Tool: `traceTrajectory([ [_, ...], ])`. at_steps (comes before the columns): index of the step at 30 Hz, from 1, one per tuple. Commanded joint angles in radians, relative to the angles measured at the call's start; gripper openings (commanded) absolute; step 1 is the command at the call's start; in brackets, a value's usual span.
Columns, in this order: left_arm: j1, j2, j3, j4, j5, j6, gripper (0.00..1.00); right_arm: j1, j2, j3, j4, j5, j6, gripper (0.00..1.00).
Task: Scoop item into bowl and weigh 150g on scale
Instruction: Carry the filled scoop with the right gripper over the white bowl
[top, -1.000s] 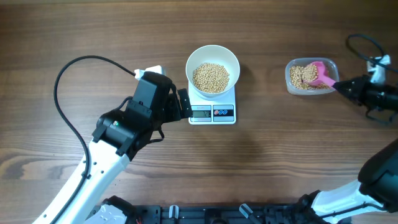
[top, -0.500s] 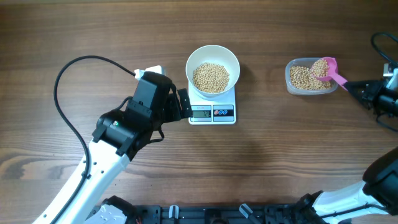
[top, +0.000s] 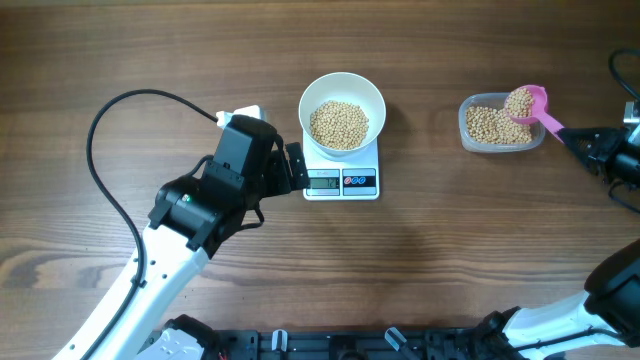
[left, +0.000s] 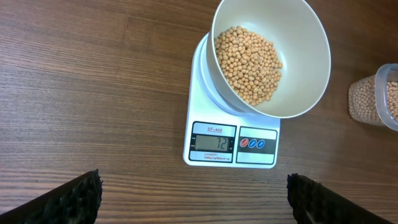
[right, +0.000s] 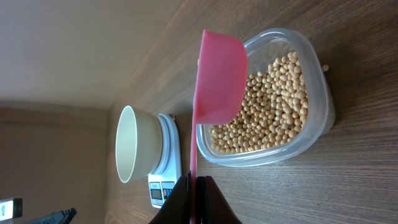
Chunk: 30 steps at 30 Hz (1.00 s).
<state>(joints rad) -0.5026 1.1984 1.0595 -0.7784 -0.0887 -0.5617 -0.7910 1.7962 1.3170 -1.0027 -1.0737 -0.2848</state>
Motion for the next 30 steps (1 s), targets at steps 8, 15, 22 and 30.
traceTrajectory([
  [8,0.005,-0.007,0.001,0.002,-0.01,0.008,1.0,-0.005,0.013,0.003,-0.003,-0.057,-0.001,0.04],
  [15,0.005,-0.007,0.001,0.002,-0.01,0.008,1.0,0.004,0.013,0.003,-0.047,-0.172,-0.002,0.04],
  [22,0.005,-0.007,0.001,0.002,-0.01,0.008,1.0,0.117,0.012,0.003,-0.178,-0.276,-0.142,0.04],
  [30,0.005,-0.007,0.001,0.002,-0.01,0.008,1.0,0.304,0.012,0.003,-0.072,-0.397,-0.047,0.04],
])
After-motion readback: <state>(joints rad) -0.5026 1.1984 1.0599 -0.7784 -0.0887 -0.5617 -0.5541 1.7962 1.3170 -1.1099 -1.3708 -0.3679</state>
